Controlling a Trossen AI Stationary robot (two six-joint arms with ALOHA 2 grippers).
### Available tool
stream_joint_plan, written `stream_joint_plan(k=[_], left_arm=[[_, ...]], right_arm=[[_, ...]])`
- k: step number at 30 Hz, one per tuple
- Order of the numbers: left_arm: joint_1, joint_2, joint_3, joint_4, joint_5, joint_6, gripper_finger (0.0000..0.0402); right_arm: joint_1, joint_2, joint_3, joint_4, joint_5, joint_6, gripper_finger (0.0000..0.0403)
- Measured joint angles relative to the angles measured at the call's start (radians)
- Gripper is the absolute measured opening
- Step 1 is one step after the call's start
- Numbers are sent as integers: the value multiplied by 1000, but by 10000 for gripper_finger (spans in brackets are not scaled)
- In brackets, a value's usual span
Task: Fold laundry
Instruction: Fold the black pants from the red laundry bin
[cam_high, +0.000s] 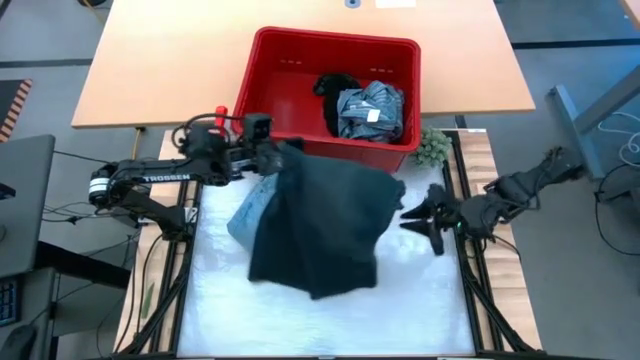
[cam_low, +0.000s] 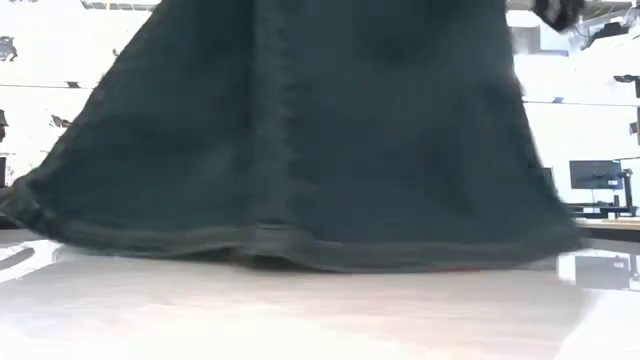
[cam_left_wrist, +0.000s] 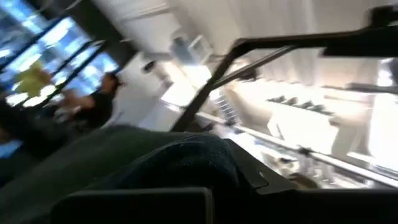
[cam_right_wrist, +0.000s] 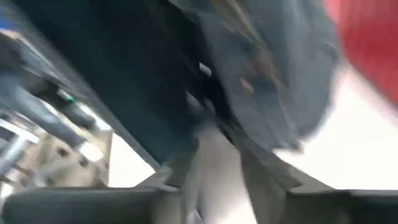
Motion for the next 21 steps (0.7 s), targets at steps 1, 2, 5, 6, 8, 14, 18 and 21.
stream_joint_plan(k=[1,2,5,6,8,14,18,21], left_arm=[[-4,0,0,29,-1,-11,0],[-8,-1,0,52,-1,-23,0],[-23,-1,0,84,-2,-48,0],[-29,-1,0,86,-7,-51,0],[-41,-1,0,86,-28,-56,0],[-68,0,0,87,-102,-74,0],[-91,0,0,89,-212,-154,0],[-105,0,0,77,-280,-236,0]], right_arm=[[24,24,-8,95,21,-25,126],[44,47,-14,180,41,-60,102],[87,148,-24,453,117,-215,26],[92,182,-24,569,145,-286,18],[92,256,-21,804,180,-405,20],[49,472,34,1183,254,-685,16],[0,583,144,1313,315,-894,17],[-38,673,256,1323,420,-1069,17]])
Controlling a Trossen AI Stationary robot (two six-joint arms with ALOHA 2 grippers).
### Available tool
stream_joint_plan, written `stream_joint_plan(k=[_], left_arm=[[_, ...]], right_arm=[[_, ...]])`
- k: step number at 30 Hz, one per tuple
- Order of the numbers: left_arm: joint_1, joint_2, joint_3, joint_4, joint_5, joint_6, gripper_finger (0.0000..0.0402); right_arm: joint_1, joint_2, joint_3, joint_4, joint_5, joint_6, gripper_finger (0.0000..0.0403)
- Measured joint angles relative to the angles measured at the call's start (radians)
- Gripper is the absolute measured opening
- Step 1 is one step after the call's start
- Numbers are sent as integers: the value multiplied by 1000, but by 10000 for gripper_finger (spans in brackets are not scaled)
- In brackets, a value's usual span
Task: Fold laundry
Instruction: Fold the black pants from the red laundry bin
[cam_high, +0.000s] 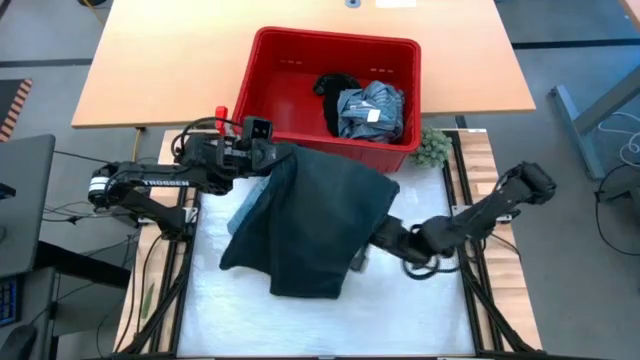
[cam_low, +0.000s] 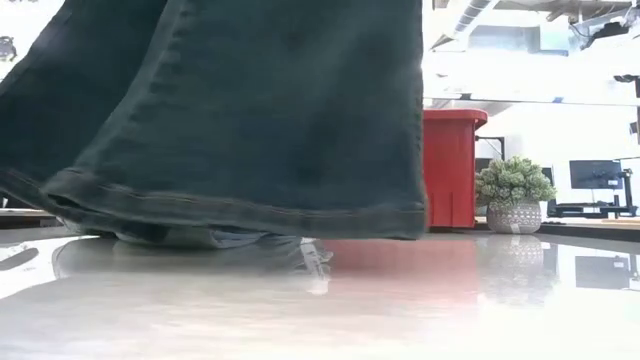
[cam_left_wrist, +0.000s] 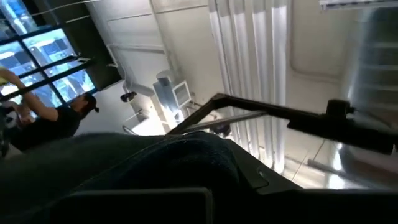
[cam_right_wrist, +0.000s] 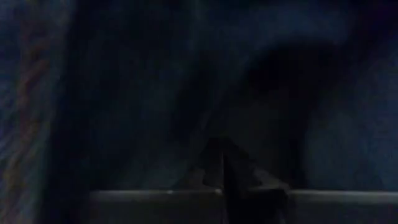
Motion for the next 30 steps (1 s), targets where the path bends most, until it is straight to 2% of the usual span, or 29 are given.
stream_joint_plan(k=[3,5,7,9,12,16,21,26,30], left_arm=[[-12,0,0,1,-16,-16,0],[-23,-10,10,2,-12,-12,0],[-38,-19,26,-6,9,10,0],[-48,-42,37,-29,31,35,0],[-59,-83,47,-90,38,98,0],[-66,-162,47,-245,15,190,0],[-84,-220,47,-376,-17,275,0],[-85,-248,47,-416,12,299,0],[-84,-276,48,-534,75,312,0]], right_arm=[[-28,64,123,4,239,-275,17],[-48,80,186,7,334,-458,17],[-67,73,220,18,346,-571,17],[-78,37,223,21,300,-591,17],[-98,-52,223,2,203,-499,17],[-139,-172,227,-102,-30,-285,16],[-209,-209,225,-159,-202,-94,16],[-235,-212,223,-160,-275,75,16],[-237,-223,223,-164,-329,195,16]])
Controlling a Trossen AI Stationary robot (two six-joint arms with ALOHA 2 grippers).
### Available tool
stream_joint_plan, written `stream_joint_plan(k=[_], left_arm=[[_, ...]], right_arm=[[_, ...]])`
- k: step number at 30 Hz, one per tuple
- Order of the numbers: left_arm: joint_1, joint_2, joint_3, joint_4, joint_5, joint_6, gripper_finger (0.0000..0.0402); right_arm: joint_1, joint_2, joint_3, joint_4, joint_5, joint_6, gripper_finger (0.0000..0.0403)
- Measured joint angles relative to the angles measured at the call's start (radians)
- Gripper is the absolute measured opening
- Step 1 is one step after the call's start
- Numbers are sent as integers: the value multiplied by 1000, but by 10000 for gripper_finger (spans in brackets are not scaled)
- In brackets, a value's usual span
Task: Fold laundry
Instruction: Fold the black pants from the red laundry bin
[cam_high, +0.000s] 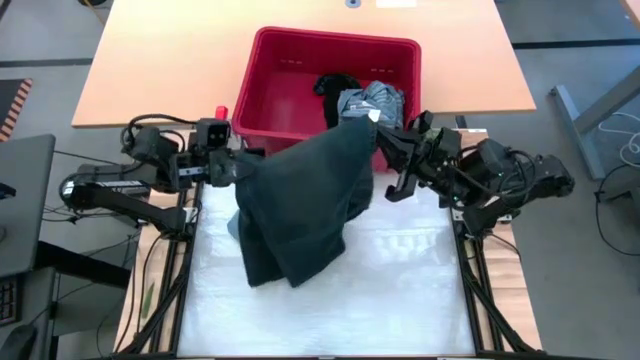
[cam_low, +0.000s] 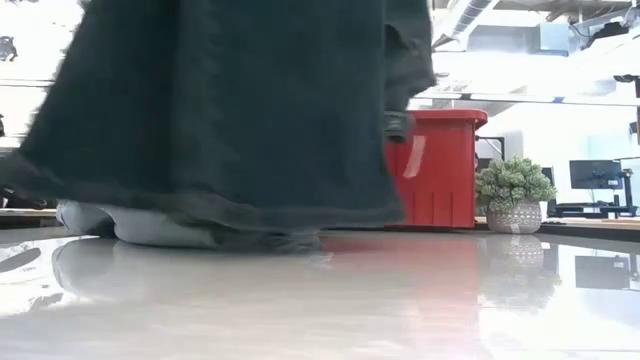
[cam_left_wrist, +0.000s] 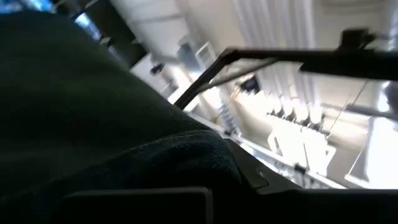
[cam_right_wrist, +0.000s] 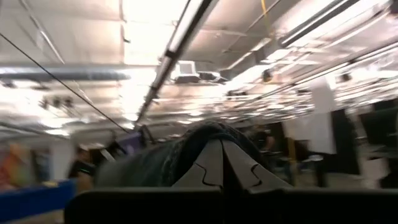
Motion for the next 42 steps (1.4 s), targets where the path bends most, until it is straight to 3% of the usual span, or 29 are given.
stream_joint_plan(k=[5,9,13,20,23,26,29,32,34,37,42], left_arm=[[0,-42,0,-142,3,51,0],[-1,-73,0,-241,-75,126,0],[0,-82,0,-275,-187,155,0],[0,-81,-1,-272,-286,130,0],[0,-81,-1,-272,-326,128,0],[-4,-81,-1,-270,-332,111,0],[-21,-79,-1,-268,-327,91,0],[-37,-68,-1,-259,-320,71,0],[-53,-60,-1,-255,-321,62,0],[-72,-53,-1,-219,-322,57,0],[-93,-49,-1,-204,-343,70,0]], right_arm=[[-11,-13,0,-69,-48,99,16],[-36,-14,2,-176,-47,161,16],[-55,-30,2,-404,-21,164,16],[-60,-47,-35,-753,-48,204,16],[-60,-45,-183,-642,-77,262,16],[-60,-38,-323,-397,-83,249,16],[-69,-34,-392,-146,-73,163,16],[-119,-10,-409,-72,-93,140,16],[-161,10,-412,-53,-158,144,16],[-228,66,-410,66,-339,229,16],[-249,179,-408,376,-532,352,16]])
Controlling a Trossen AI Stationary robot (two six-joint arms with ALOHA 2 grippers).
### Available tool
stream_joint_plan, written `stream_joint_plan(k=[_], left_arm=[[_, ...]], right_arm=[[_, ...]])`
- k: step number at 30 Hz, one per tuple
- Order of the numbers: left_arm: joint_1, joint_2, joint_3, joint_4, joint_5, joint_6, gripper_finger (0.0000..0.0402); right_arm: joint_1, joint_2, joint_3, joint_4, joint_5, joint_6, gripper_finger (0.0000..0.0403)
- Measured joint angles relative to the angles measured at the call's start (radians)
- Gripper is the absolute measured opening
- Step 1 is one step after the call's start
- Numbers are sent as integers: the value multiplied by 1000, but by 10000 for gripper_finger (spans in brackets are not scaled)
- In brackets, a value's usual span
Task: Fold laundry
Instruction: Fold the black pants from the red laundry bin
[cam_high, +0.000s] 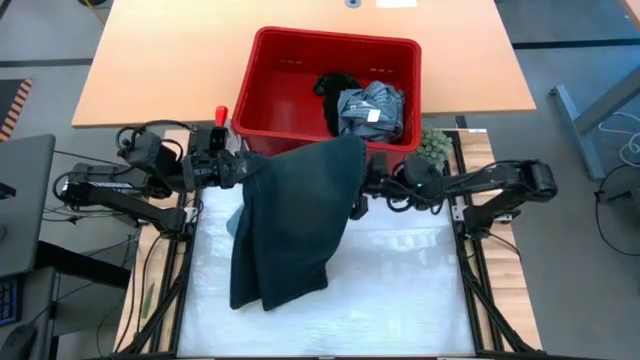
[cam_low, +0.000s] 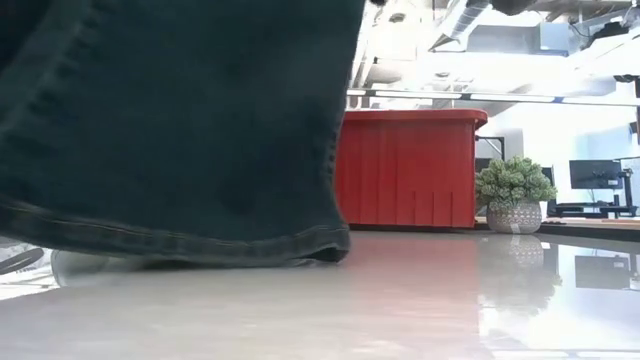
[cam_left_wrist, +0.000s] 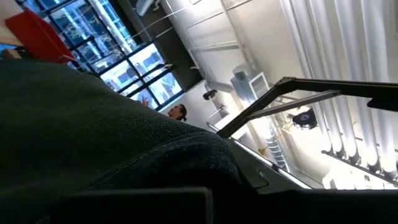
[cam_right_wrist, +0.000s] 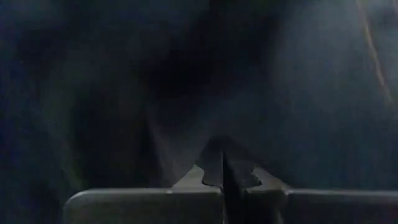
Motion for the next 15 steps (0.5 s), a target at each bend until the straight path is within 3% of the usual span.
stream_joint_plan(k=[4,10,15], left_arm=[[-1,-2,0,0,-16,13,0],[-1,-4,2,3,-20,36,0],[-1,-35,2,-19,-54,82,0]], right_arm=[[35,36,86,93,-17,28,16],[70,54,247,-6,-17,23,16],[98,-34,308,-126,-15,27,16]])
